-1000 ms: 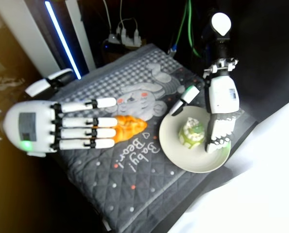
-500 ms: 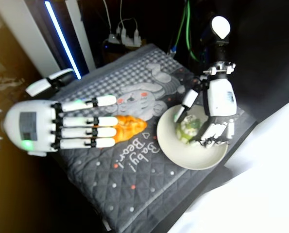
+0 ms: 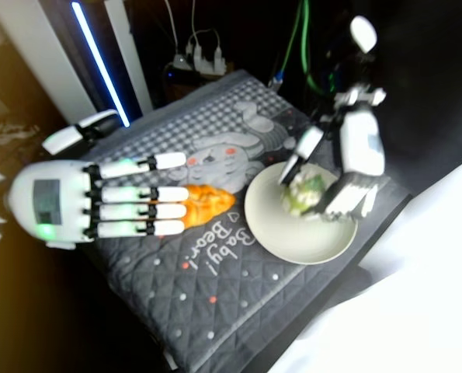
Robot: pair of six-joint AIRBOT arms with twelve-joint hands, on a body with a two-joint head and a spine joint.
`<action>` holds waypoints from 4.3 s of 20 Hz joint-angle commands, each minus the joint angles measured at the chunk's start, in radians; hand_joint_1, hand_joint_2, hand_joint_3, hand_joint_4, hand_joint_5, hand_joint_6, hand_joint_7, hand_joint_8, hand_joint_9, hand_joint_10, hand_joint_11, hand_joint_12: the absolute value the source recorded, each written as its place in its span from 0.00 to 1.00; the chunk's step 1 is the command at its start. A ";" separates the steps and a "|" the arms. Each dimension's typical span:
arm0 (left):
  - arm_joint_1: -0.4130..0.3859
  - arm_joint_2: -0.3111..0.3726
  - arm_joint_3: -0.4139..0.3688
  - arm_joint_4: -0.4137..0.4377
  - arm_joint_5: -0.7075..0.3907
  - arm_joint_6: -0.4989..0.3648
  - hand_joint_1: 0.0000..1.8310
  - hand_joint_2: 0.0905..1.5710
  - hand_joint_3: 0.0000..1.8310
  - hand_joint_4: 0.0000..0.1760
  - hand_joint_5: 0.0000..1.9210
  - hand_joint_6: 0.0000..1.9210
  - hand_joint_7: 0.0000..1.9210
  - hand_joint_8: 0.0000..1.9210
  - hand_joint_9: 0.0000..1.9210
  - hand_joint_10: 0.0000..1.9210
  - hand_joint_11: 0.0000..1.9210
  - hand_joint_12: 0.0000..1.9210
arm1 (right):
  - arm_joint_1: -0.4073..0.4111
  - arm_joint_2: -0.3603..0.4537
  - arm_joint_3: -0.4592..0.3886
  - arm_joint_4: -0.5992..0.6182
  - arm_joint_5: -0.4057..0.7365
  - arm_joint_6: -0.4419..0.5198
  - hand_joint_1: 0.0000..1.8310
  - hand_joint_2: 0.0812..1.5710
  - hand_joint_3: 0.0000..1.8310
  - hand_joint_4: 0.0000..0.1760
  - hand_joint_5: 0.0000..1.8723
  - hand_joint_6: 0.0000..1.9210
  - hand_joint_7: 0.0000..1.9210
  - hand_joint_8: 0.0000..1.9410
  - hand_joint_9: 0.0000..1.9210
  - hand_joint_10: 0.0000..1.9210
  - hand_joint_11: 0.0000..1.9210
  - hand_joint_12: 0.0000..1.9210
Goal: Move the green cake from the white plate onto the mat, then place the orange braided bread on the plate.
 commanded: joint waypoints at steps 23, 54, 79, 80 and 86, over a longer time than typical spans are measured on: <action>0.018 0.486 -0.513 0.136 -0.224 -0.001 0.64 0.61 0.00 0.00 0.71 0.14 0.57 0.16 0.59 0.09 0.39 0.56 | 0.006 0.034 -0.007 0.035 0.090 0.014 0.23 0.37 0.00 1.00 0.00 0.00 0.00 0.00 0.00 0.00 0.00 0.00; 0.368 0.409 -0.499 -0.162 -0.209 0.198 0.46 0.37 0.00 1.00 0.04 0.00 0.02 0.00 0.00 0.00 0.00 0.00 | 0.006 0.037 -0.006 0.022 0.033 0.014 0.19 0.38 0.01 0.77 0.00 0.00 0.00 0.00 0.00 0.00 0.00 0.00; 0.359 0.531 -0.555 -0.276 -0.263 0.250 0.40 0.41 0.00 0.45 0.07 0.00 0.11 0.00 0.11 0.00 0.00 0.44 | 0.207 -0.092 0.123 -0.290 -0.357 0.098 0.36 0.41 0.00 0.13 0.13 0.00 0.14 0.00 0.13 0.00 0.10 0.10; 0.358 0.535 -0.556 -0.291 -0.271 0.264 0.40 0.40 0.00 0.53 0.07 0.00 0.10 0.00 0.11 0.00 0.00 0.41 | 0.207 -0.092 0.123 -0.299 -0.363 0.098 0.36 0.41 0.00 0.09 0.13 0.00 0.13 0.00 0.11 0.00 0.10 0.09; 0.354 0.564 -0.572 -0.420 -0.318 0.387 0.41 0.42 0.00 0.64 0.06 0.00 0.10 0.00 0.13 0.01 0.00 0.45 | 0.208 -0.091 0.123 -0.356 -0.395 0.112 0.35 0.38 0.00 0.22 0.16 0.01 0.15 0.00 0.12 0.00 0.09 0.09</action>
